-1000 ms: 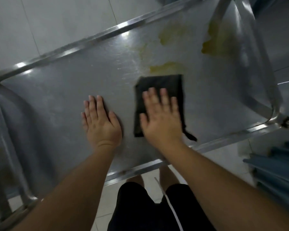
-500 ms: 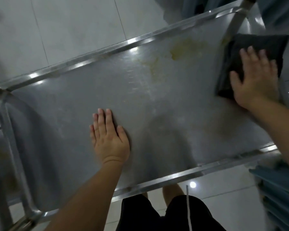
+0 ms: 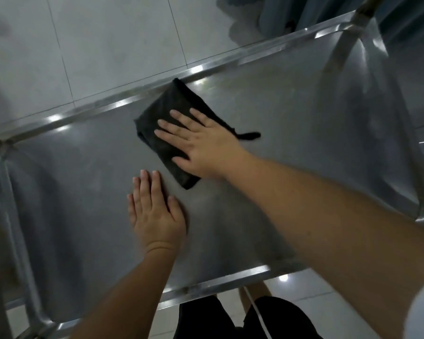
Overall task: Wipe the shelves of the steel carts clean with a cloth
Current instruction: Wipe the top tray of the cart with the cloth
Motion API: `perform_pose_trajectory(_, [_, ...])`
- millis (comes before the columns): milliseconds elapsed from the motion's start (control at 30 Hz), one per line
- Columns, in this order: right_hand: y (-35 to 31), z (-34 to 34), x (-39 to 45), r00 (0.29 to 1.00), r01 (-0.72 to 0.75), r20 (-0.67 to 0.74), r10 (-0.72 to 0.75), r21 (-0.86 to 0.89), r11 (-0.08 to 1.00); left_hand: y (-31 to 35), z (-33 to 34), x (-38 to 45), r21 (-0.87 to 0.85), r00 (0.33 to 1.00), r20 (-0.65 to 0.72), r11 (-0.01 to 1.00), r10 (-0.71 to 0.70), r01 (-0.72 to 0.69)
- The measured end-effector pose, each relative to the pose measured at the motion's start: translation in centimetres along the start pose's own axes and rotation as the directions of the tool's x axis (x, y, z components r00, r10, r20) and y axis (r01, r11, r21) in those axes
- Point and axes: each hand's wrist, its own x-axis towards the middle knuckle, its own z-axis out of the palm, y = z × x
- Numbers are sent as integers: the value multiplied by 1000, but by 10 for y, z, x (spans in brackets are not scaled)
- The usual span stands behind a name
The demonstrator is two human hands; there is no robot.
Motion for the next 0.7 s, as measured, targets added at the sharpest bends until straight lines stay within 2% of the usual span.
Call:
perform_pose_trajectory(33, [19, -2, -5, 999, 46, -3, -46, -26, 999, 0, 0, -1, 1, 1000, -3, 1000, 1, -1])
perform_pose_trajectory(100, [66, -8, -18, 999, 10, -31, -12, -59, 998, 1, -1, -1, 0, 1000, -15, 1000, 6, -6])
perform_pose_trajectory(167, [120, -17, -36, 988, -144, -69, 141, -36, 989, 0, 0, -1, -1, 1000, -14, 1000, 5, -5])
perform_pose_trajectory(233, [168, -23, -57, 919, -378, -109, 378, 25, 926, 0, 0, 0, 6, 1000, -13, 1000, 2, -2])
perform_pose_trajectory(267, [184, -24, -67, 840, -523, -126, 528, 69, 849, 0, 0, 0, 9, 1000, -9, 1000, 2, -2])
perform_pose_trajectory(300, [192, -24, -72, 719, -670, -132, 683, 129, 731, 1, 0, -1, 11, 1000, -7, 1000, 0, 0])
perform_pose_trajectory(333, [192, -23, -71, 564, -794, -123, 817, 193, 577, 1, 0, -1, 14, 1000, -9, 1000, -2, 2])
perform_pose_trajectory(367, [185, -22, -63, 403, -875, -103, 909, 248, 416, 1, 0, -1, 16, 1000, -11, 1000, -3, 3])
perform_pose_trajectory(400, [171, -23, -51, 271, -915, -78, 959, 287, 282, 1, -1, -1, 17, 1000, -10, 1000, -2, 2])
perform_pose_trajectory(433, [154, -24, -35, 200, -928, -58, 978, 311, 208, 2, -2, -1, 14, 1000, -8, 1000, -1, 1])
perform_pose_trajectory(467, [133, -25, -19, 204, -925, -50, 978, 318, 209, 2, -2, 0, 14, 1000, -4, 1000, -2, 2])
perform_pose_trajectory(500, [110, -25, -5, 275, -911, -59, 960, 303, 280, 2, -2, 1, 15, 1000, -1, 1000, -4, 4])
perform_pose_trajectory(567, [59, -20, 17, 544, -807, -87, 835, 217, 549, 2, -2, 1, 13, 1000, -6, 1000, -12, 12])
perform_pose_trajectory(633, [13, -12, 32, 824, -549, -80, 561, 133, 825, 2, -1, 0, 6, 1000, -24, 1000, -14, 14])
perform_pose_trajectory(667, [-3, -10, 39, 916, -391, -53, 398, 106, 914, 2, 0, 1, 8, 999, -30, 1000, -14, 14])
perform_pose_trajectory(700, [-13, -9, 46, 969, -243, -15, 245, 85, 966, 2, 0, 1, 14, 999, -29, 1000, -14, 15])
